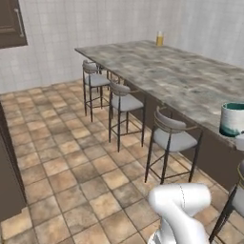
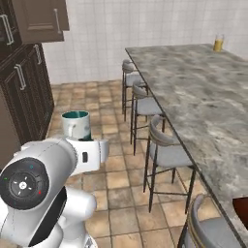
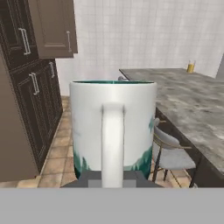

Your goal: There is a tray on the dining counter. Grab the cup, mug, and pitcher and place them on the tray. The pitcher may be placed next to the tray if it cannot fit the tray.

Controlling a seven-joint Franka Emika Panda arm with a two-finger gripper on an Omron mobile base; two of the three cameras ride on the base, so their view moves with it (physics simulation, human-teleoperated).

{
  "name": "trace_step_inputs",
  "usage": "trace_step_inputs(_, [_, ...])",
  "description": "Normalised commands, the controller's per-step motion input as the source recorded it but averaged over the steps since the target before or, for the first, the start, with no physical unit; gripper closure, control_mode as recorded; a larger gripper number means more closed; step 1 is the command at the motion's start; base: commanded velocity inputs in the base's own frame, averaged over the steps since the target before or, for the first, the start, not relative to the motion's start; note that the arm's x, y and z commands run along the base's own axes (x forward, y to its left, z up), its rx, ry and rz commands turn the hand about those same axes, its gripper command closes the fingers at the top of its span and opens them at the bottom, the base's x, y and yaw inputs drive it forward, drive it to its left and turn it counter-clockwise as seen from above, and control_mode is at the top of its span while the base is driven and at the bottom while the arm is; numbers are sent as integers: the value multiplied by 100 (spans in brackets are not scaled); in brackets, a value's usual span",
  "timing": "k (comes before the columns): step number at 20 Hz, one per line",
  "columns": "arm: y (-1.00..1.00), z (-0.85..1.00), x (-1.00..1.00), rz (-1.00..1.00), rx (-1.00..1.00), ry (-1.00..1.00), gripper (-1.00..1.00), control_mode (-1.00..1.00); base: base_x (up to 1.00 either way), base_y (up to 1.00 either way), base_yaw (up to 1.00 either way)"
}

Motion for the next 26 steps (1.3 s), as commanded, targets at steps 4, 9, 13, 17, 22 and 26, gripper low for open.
trace_step_inputs(4, [0, 0, 0, 0, 0, 0, 100, 100, -100, -51, -11])
trace_step_inputs(9, [0, 0, 0, 0, 0, 0, 100, 100, -100, -64, -15])
trace_step_inputs(13, [0, 0, 0, 0, 0, 0, 100, 100, -47, -82, -54])
trace_step_inputs(17, [0, 0, 0, 0, 0, 0, 100, 100, -1, -31, -83])
trace_step_inputs(22, [0, 0, 0, 0, 0, 0, 100, 100, 0, -8, -62])
trace_step_inputs(26, [0, 0, 0, 0, 0, 0, 100, 100, 0, 6, -5])
